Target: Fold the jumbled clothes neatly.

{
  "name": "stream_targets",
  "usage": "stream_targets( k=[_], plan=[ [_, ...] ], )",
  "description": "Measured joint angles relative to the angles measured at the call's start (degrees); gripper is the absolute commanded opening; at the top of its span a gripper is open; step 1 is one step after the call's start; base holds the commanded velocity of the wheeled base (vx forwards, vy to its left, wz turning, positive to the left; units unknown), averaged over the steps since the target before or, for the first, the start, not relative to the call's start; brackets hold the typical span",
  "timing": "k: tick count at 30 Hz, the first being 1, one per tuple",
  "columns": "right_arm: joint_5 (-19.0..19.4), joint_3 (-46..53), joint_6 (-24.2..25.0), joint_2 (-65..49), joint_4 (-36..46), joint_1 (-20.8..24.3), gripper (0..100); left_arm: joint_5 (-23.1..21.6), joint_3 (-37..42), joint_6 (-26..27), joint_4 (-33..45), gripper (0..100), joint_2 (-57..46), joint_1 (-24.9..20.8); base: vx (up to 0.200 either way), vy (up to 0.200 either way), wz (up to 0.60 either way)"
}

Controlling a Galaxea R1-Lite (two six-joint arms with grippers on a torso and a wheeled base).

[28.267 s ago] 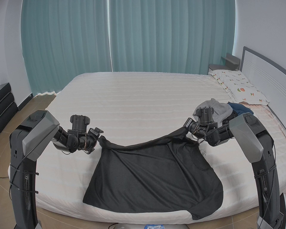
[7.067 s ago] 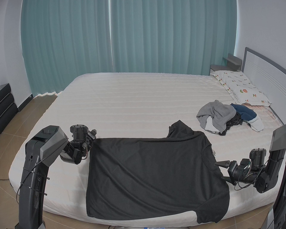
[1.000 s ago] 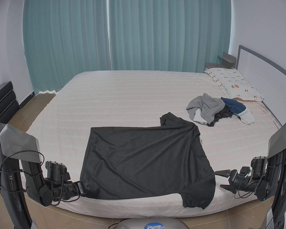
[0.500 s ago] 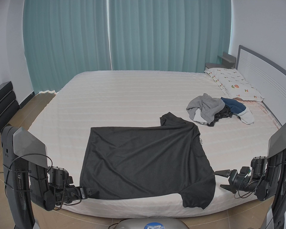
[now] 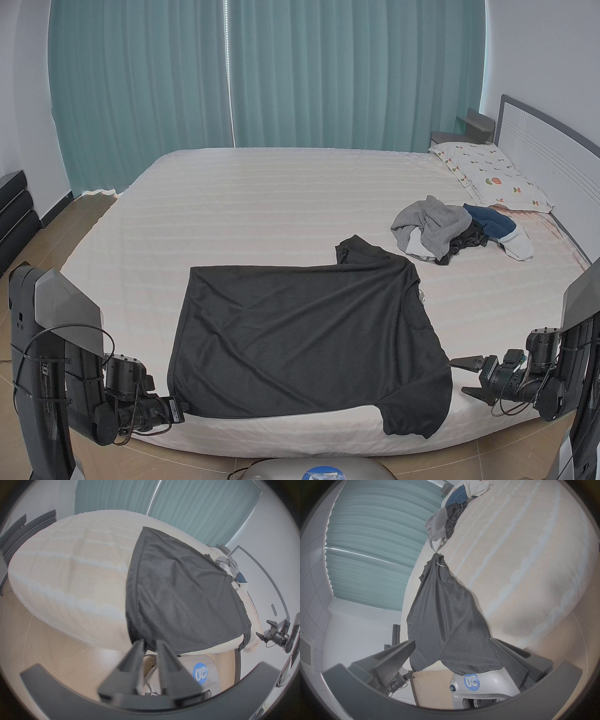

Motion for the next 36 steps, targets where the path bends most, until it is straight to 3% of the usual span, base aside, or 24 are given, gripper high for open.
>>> stream_targets(
  k=[6, 27, 36],
  plan=[
    [-0.02, 0.0, 0.02, 0.0, 0.0, 0.02, 100, 0.68, 1.35, -0.02, -1.89, 0, 0.02, 2.56, 0.0, 0.0, 0.0],
    [-1.08, 0.05, -1.39, 0.5, 0.0, 0.95, 100, 2.12, 4.4, 1.23, -2.54, 0, -3.39, 4.93, 0.0, 0.0, 0.0],
    [-8.97, -1.13, -3.1, 0.74, 0.0, 2.15, 100, 4.02, 5.01, 3.21, -2.62, 0, -3.72, 4.9, 0.0, 0.0, 0.0]
  ],
)
